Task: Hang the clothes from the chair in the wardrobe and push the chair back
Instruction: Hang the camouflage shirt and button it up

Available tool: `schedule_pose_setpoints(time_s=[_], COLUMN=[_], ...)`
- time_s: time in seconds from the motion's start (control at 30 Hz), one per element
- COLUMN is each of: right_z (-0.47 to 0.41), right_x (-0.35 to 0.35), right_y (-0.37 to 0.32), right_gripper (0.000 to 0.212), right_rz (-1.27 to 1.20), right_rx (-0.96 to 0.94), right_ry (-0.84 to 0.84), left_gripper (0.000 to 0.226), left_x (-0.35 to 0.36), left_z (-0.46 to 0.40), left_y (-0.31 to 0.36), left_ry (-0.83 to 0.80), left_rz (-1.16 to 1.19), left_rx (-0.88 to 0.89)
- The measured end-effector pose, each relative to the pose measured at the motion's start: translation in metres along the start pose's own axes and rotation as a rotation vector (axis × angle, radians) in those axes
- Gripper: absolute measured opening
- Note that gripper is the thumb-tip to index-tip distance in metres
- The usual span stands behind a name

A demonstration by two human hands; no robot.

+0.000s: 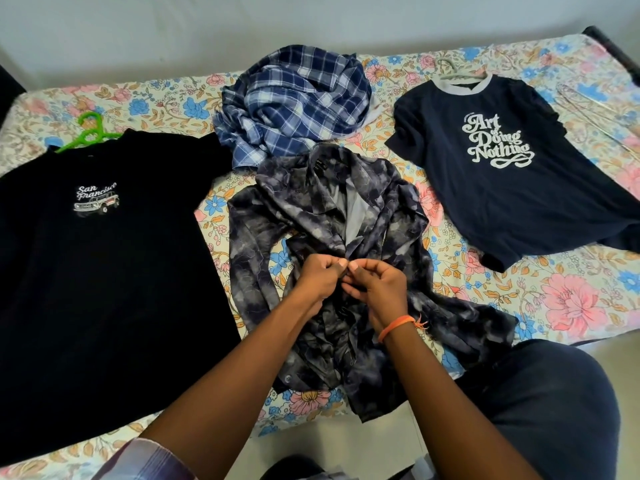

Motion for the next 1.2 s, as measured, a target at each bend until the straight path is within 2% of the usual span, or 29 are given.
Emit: schedule_pose_setpoints(time_s=[0.1, 0.13, 0.17, 0.27, 0.3, 0.4, 0.47, 0.53, 0.6, 0.73, 0.83, 0.9, 0.97, 1.13, 1.2], right_z=[-0.004, -0.005, -0.007, -0.019, -0.025, -0.045, -0.057, -0.067, -0.072, -0.081, -0.083, -0.081, -0.080, -0.081, -0.081], right_x=[-0.003, -0.004, -0.005, -0.007, -0.006, 0.002, 0.008, 0.011, 0.013, 0.008, 0.003, 0.001, 0.001, 0.003, 0.002], right_y=[0.004, 0.005, 0.006, 0.000, -0.004, -0.012, -0.012, -0.012, -0.013, -0.013, -0.013, -0.012, -0.011, -0.011, -0.012], right_gripper=[0.011, 0.008, 0.007, 0.016, 0.020, 0.029, 0.029, 0.026, 0.018, 0.014, 0.014, 0.009, 0.006, 0.011, 0.012], right_rz=[0.001, 0.003, 0.013, 0.055, 0.093, 0.269, 0.303, 0.254, 0.180, 0.139, 0.137, 0.140, 0.144, 0.180, 0.201], right_rx=[0.023, 0.042, 0.057, 0.031, -0.003, -0.064, -0.035, 0.009, 0.056, 0.026, -0.058, -0.104, -0.116, -0.119, -0.128], right_ry=[-0.041, -0.054, -0.053, 0.058, 0.098, 0.123, 0.136, 0.168, 0.184, 0.222, 0.243, 0.236, 0.232, 0.212, 0.209], left_gripper=[0.019, 0.019, 0.017, 0.015, 0.014, 0.016, 0.013, 0.014, 0.025, 0.032, 0.034, 0.026, 0.013, 0.014, 0.009], left_x=[-0.002, -0.004, -0.007, -0.010, -0.009, -0.003, -0.002, 0.000, -0.001, -0.011, -0.023, -0.025, -0.024, -0.004, 0.003], left_z=[0.000, -0.002, -0.005, -0.008, -0.003, 0.008, 0.004, -0.005, -0.014, -0.033, -0.052, -0.058, -0.064, -0.071, -0.070], left_y=[-0.005, -0.008, -0.008, -0.002, 0.002, 0.005, 0.006, 0.011, 0.018, 0.020, 0.011, 0.008, 0.010, 0.025, 0.029], left_ry=[-0.111, -0.100, -0.058, 0.097, 0.130, 0.157, 0.086, -0.052, -0.102, 0.044, 0.178, 0.198, 0.193, 0.133, 0.166], left_rz=[0.125, 0.081, -0.063, -0.781, -0.933, -1.076, -1.057, -1.054, -1.063, -0.934, -0.555, -0.446, -0.592, -0.911, -1.001], left_rx=[-0.034, -0.022, 0.024, 0.310, 0.438, 0.787, 0.904, 0.820, 0.651, 0.451, 0.254, 0.190, 0.259, 0.339, 0.386])
Point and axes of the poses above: each hand's wrist, its own z-axis away from the middle knuckle, its own x-axis out of the palm, y = z × x, the point moved 4 cm from there along -z, towards the middle knuckle, and after that the axes turned 4 degrees about y, right-handed, at the moved point
